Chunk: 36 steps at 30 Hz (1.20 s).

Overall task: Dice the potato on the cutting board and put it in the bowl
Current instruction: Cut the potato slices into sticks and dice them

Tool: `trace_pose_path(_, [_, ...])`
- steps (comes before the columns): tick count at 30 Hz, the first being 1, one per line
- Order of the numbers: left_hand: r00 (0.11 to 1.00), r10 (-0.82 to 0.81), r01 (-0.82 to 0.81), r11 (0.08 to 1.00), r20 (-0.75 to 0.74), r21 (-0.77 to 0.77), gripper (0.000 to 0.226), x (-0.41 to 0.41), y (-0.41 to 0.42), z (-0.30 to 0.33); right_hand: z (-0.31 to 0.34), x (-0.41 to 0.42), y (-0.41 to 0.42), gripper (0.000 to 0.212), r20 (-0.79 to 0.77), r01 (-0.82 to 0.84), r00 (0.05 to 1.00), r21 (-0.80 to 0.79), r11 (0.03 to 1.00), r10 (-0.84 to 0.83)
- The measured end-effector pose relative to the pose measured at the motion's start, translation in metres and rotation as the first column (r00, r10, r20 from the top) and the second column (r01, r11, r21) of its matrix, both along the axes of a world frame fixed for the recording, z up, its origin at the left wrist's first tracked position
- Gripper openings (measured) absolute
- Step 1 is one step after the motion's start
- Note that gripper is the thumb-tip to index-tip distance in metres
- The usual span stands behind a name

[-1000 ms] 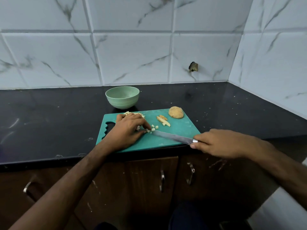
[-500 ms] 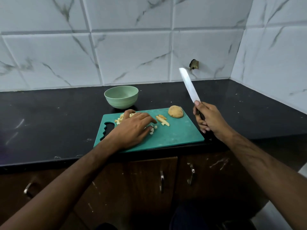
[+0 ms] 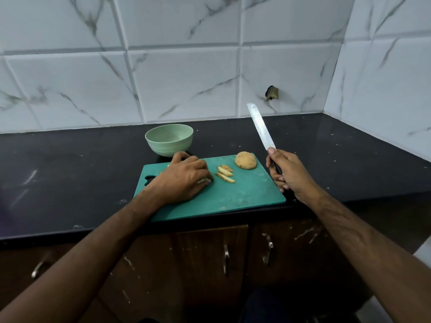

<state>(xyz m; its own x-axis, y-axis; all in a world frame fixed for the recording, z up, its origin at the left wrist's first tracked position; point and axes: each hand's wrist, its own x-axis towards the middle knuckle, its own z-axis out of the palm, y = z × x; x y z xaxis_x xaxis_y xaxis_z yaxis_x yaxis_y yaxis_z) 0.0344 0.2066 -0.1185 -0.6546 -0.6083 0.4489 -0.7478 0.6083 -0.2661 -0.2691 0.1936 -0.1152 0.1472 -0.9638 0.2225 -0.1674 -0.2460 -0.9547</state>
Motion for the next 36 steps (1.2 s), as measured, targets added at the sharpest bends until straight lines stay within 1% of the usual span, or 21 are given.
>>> trace_pose_path(2, [0.997,0.061,-0.063,0.997,-0.052,-0.041,0.029,0.008,-0.001,0.000,0.000,0.000,0.000,0.044,-0.001,0.002,1.000,-0.004,1.000,-0.002])
trace_pose_path(4, [0.981,0.107,-0.114,0.993,-0.160,-0.036,0.016,0.011,-0.001,0.003,0.000,0.001,0.000,0.044,-0.003,0.003,1.000,-0.004,1.000,-0.003])
trace_pose_path(6, [0.962,0.149,-0.159,0.987,-0.230,-0.025,0.005,0.010,0.000,0.007,0.000,0.001,0.000,0.044,-0.006,0.005,1.000,-0.002,1.000,-0.005])
trace_pose_path(11, [0.926,0.322,-0.343,0.935,-0.196,-0.086,0.010,0.007,-0.003,0.009,0.000,0.002,-0.001,0.043,-0.014,0.010,1.000,0.002,1.000,-0.010])
trace_pose_path(12, [0.915,0.343,-0.370,0.923,-0.211,-0.108,0.010,0.006,-0.003,0.009,0.000,0.002,-0.001,0.043,-0.014,0.009,1.000,0.001,1.000,-0.009])
trace_pose_path(14, [0.895,0.335,-0.388,0.910,-0.294,-0.146,0.007,0.001,0.000,0.009,-0.001,0.001,-0.001,0.043,-0.014,0.006,1.000,0.000,1.000,-0.006])
trace_pose_path(16, [0.877,0.260,-0.339,0.930,-0.404,-0.139,0.007,-0.007,0.003,0.010,-0.001,0.001,-0.001,0.043,-0.018,0.005,1.000,-0.001,1.000,-0.005])
trace_pose_path(17, [0.876,0.212,-0.288,0.951,-0.434,-0.116,0.011,-0.010,0.003,0.010,-0.001,0.002,-0.001,0.043,-0.020,0.006,1.000,0.000,1.000,-0.006])
trace_pose_path(18, [0.885,0.172,-0.225,0.971,-0.433,-0.075,0.014,-0.012,0.002,0.009,-0.001,0.002,-0.001,0.043,-0.019,0.008,1.000,0.002,1.000,-0.008])
trace_pose_path(19, [0.908,0.136,-0.157,0.987,-0.396,-0.022,0.015,-0.014,0.000,0.008,-0.001,0.002,-0.001,0.043,-0.016,0.010,1.000,0.003,1.000,-0.010])
trace_pose_path(21, [0.967,0.085,-0.066,0.994,-0.239,0.088,0.022,-0.019,-0.005,0.005,-0.001,0.002,-0.001,0.043,-0.011,0.007,1.000,0.000,1.000,-0.007])
trace_pose_path(22, [0.986,0.069,-0.052,0.992,-0.152,0.113,0.029,-0.022,-0.006,0.003,-0.001,0.002,-0.001,0.043,-0.011,0.006,1.000,-0.001,1.000,-0.006])
trace_pose_path(23, [0.994,0.054,-0.042,0.992,-0.098,0.119,0.032,-0.025,-0.007,0.001,-0.001,0.001,-0.001,0.043,-0.013,0.005,1.000,-0.003,1.000,-0.005])
trace_pose_path(24, [0.995,0.044,-0.034,0.993,-0.085,0.116,0.031,-0.027,-0.008,0.000,-0.001,0.002,-0.001,0.043,-0.015,0.005,1.000,-0.004,1.000,-0.005])
trace_pose_path(28, [0.989,0.012,0.001,0.996,-0.146,0.089,0.021,-0.029,-0.007,-0.002,0.000,0.002,-0.002,0.043,-0.026,0.009,1.000,-0.007,1.000,-0.009])
trace_pose_path(31, [0.983,-0.002,0.026,0.991,-0.181,0.131,0.026,-0.022,0.001,-0.002,0.000,0.002,-0.002,0.043,-0.034,0.009,0.999,-0.008,1.000,-0.010])
trace_pose_path(34, [0.972,-0.012,0.055,0.983,-0.235,0.177,0.017,-0.012,0.008,-0.007,0.000,0.002,-0.001,0.042,-0.045,0.010,0.999,-0.015,1.000,-0.011])
trace_pose_path(36, [0.965,-0.006,0.058,0.980,-0.262,0.192,0.016,-0.008,0.012,-0.009,0.000,0.002,0.001,0.042,-0.053,0.013,0.999,-0.017,1.000,-0.014])
